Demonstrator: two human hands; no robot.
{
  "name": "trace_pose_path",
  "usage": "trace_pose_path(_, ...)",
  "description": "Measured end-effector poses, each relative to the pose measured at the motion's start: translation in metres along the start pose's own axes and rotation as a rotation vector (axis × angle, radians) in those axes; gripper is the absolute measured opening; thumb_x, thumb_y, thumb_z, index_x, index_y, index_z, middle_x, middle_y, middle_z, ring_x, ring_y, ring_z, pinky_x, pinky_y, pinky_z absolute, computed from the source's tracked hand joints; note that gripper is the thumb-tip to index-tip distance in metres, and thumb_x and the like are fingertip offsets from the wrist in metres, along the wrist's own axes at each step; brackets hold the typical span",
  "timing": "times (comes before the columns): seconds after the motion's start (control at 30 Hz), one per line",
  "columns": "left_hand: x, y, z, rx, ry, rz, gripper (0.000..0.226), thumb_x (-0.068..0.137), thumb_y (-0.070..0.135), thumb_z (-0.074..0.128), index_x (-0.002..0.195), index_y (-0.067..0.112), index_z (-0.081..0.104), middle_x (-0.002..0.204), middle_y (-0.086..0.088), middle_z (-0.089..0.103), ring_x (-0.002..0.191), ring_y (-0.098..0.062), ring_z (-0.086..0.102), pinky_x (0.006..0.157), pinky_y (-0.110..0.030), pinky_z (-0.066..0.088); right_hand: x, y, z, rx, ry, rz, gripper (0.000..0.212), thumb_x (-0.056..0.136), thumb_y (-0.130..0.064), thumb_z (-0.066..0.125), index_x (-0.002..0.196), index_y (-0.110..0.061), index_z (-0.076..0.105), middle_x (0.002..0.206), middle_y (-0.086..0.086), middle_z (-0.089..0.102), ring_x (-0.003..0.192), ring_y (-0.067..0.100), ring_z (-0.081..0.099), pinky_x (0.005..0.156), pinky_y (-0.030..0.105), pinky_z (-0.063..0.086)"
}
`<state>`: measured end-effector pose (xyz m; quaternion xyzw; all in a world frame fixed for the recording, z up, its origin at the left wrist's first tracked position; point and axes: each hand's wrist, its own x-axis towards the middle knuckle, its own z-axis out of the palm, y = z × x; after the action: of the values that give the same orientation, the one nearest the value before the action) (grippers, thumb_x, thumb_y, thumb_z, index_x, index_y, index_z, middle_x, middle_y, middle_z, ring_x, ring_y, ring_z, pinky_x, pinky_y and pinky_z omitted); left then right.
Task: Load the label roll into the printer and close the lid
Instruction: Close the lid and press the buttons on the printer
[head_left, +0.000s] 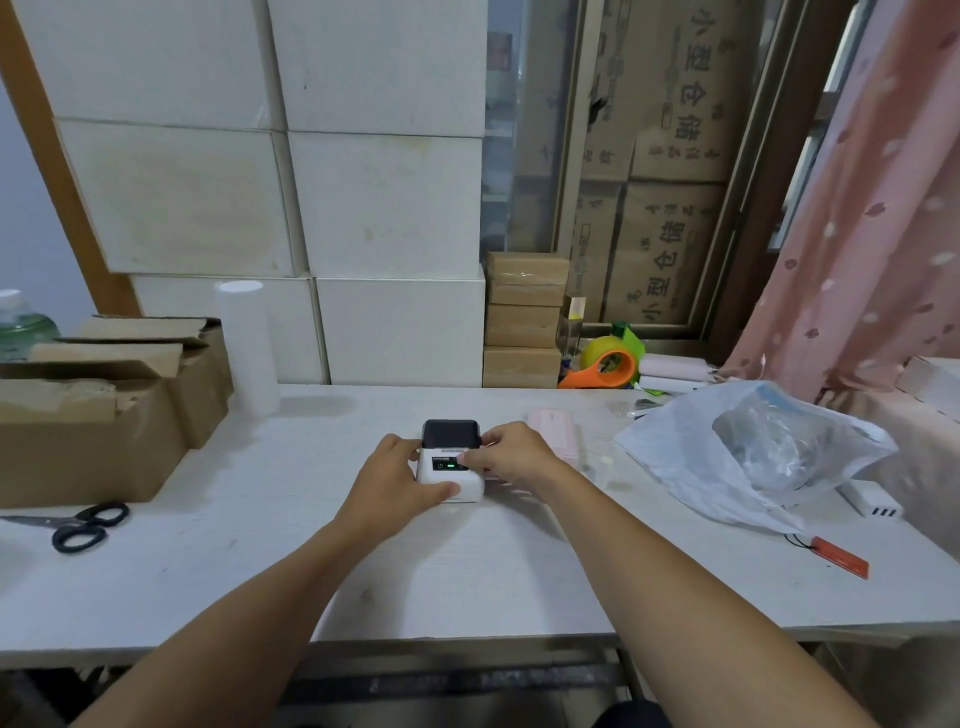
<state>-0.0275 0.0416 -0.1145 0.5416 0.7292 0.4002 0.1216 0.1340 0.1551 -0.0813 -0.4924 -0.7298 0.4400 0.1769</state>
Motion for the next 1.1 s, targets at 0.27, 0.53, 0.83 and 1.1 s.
trace_pose_path(0.27, -0.006, -0.009, -0.008, -0.003, 0.005, -0.009, 0.074, 0.063, 0.045, 0.090, 0.128, 0.023, 0.062, 0.113, 0.008, 0.055, 0.087, -0.007, 0.063, 0.074, -0.025, 0.051, -0.012, -0.003, 0.005, 0.067, -0.047, 0.010, 0.036, 0.067, -0.032, 0.082, 0.101, -0.020, 0.080, 0.097, 0.001, 0.081, 0.087, 0.019, 0.075, 0.084, 0.036, 0.061)
trace_pose_path(0.53, -0.007, -0.009, -0.008, 0.020, 0.005, 0.007, 0.074, 0.062, 0.047, 0.089, 0.126, 0.023, 0.063, 0.110, 0.009, 0.055, 0.086, -0.004, 0.061, 0.070, -0.020, 0.046, -0.018, -0.001, 0.007, 0.233, -0.014, 0.062, 0.032, 0.078, -0.016, 0.085, 0.105, -0.021, 0.069, 0.106, 0.001, 0.074, 0.092, 0.016, 0.070, 0.074, 0.027, 0.056)
trace_pose_path(0.83, -0.006, -0.007, -0.010, 0.061, -0.010, 0.034, 0.067, 0.066, 0.045, 0.088, 0.126, 0.024, 0.067, 0.106, 0.007, 0.056, 0.088, -0.006, 0.058, 0.074, -0.023, 0.045, -0.017, -0.002, 0.009, 0.286, 0.002, 0.077, 0.045, 0.078, -0.014, 0.087, 0.119, -0.014, 0.069, 0.103, 0.001, 0.074, 0.086, 0.014, 0.069, 0.069, 0.026, 0.053)
trace_pose_path(1.1, -0.004, -0.008, -0.011, 0.087, -0.025, 0.049, 0.067, 0.066, 0.046, 0.088, 0.126, 0.024, 0.066, 0.107, 0.007, 0.055, 0.090, -0.009, 0.059, 0.080, -0.028, 0.051, -0.016, -0.002, 0.007, 0.291, -0.027, 0.076, 0.045, 0.078, -0.010, 0.087, 0.120, -0.011, 0.071, 0.109, 0.007, 0.077, 0.082, 0.015, 0.070, 0.070, 0.026, 0.052)
